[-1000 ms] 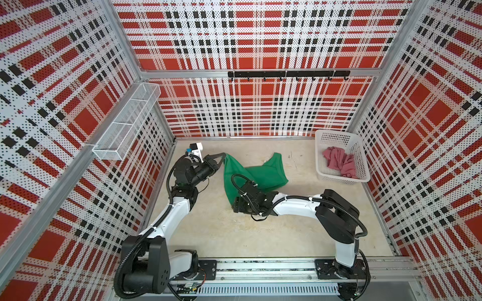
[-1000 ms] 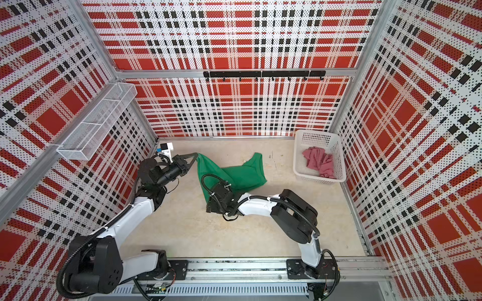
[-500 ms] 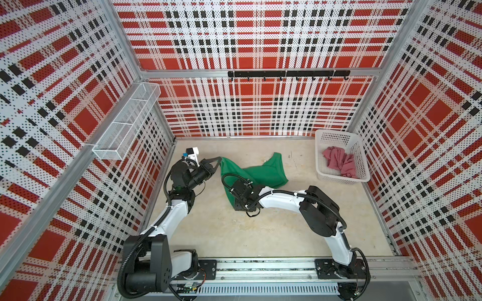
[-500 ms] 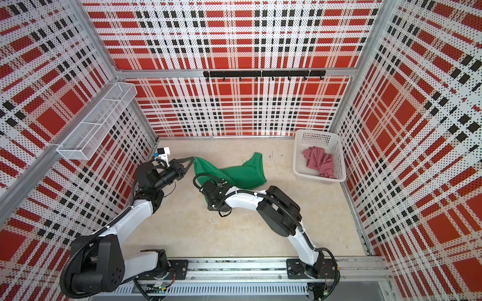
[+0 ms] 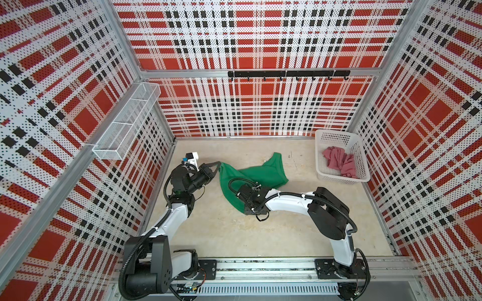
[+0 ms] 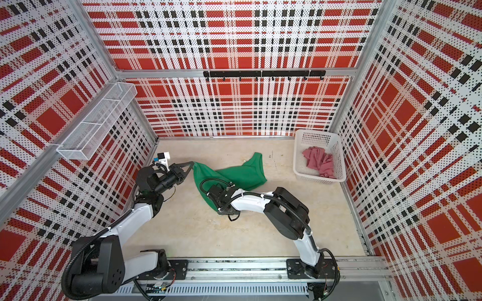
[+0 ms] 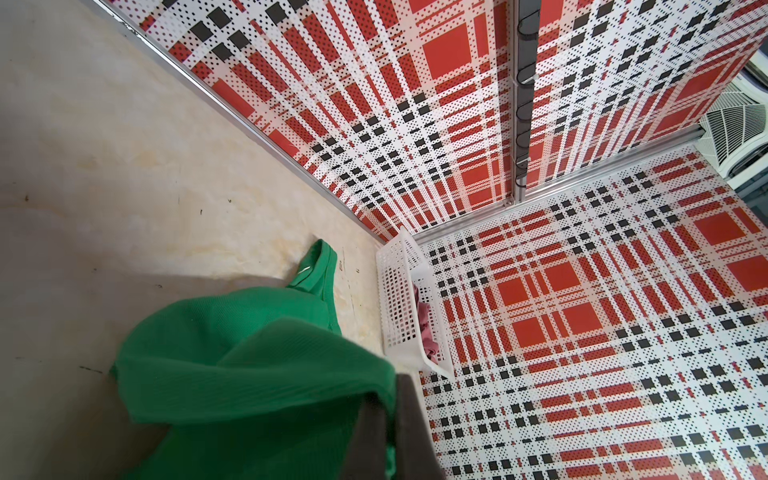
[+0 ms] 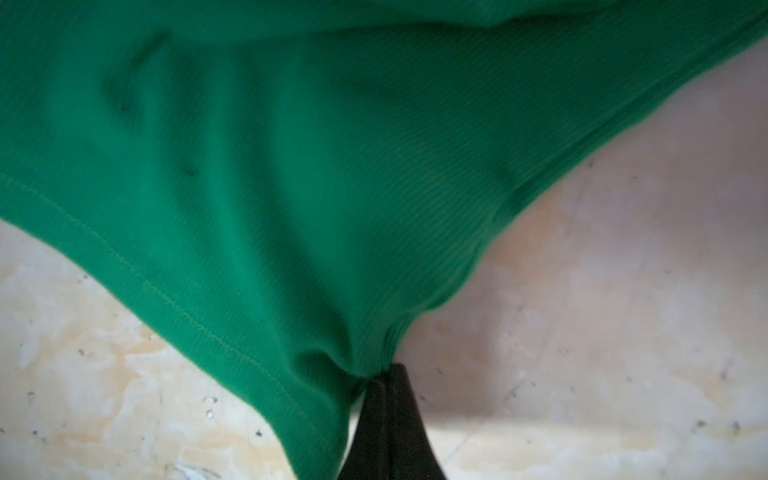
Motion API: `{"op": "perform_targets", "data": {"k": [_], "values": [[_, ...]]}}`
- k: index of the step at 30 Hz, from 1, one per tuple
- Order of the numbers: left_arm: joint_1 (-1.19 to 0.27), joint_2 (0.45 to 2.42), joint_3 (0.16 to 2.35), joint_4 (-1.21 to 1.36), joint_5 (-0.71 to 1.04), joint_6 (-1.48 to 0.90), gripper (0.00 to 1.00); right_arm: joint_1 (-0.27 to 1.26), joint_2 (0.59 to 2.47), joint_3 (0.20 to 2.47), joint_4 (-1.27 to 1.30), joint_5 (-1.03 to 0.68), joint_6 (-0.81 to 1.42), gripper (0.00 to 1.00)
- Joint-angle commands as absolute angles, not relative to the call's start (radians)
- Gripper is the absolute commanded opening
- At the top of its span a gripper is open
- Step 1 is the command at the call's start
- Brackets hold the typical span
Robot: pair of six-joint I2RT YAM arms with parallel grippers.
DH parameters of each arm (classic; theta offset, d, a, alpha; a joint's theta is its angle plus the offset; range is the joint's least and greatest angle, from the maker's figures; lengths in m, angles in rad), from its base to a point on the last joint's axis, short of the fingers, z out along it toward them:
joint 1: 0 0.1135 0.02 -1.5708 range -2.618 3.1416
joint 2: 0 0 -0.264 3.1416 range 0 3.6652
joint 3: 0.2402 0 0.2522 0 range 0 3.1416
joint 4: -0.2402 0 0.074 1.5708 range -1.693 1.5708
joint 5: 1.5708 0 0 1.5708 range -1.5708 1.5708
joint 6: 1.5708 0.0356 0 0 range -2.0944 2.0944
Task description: Fold and stack the tank tops
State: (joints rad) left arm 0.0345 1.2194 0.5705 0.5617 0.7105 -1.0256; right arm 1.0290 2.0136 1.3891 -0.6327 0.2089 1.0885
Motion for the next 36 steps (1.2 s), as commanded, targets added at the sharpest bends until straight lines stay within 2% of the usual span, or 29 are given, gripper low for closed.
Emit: {"op": "perform_targets", "data": {"k": [1, 3, 7, 12, 22, 29, 31, 33, 36], "values": [[0.046, 1.188, 0.555, 0.598, 0.719, -1.022, 0.00, 1.048, 1.947, 1.379, -0.570, 0.213, 1.083, 0.06], [0.045, 1.179, 0.544, 0.602, 0.716, -1.032, 0.00, 1.057, 1.954, 1.392, -0.574, 0.186, 1.092, 0.12], [0.045, 1.144, 0.501, 0.612, 0.702, -1.048, 0.00, 1.070, 1.965, 1.411, -0.603, 0.193, 1.113, 0.31], [0.045, 1.147, 0.468, 0.617, 0.704, -1.049, 0.00, 1.075, 1.989, 1.443, -0.609, 0.196, 1.113, 0.44], [0.052, 1.152, 0.464, 0.621, 0.708, -1.042, 0.00, 1.088, 2.071, 1.486, -0.649, 0.170, 1.135, 0.46], [0.067, 1.147, 0.453, 0.623, 0.715, -1.042, 0.00, 1.088, 2.088, 1.475, -0.692, 0.155, 1.151, 0.40], [0.066, 1.147, 0.452, 0.624, 0.716, -1.042, 0.00, 1.088, 2.087, 1.472, -0.698, 0.158, 1.149, 0.33], [0.068, 1.146, 0.454, 0.624, 0.718, -1.043, 0.00, 1.086, 2.078, 1.471, -0.706, 0.173, 1.144, 0.18], [0.068, 1.146, 0.457, 0.624, 0.715, -1.043, 0.00, 1.072, 2.052, 1.470, -0.709, 0.187, 1.122, 0.02]]}}
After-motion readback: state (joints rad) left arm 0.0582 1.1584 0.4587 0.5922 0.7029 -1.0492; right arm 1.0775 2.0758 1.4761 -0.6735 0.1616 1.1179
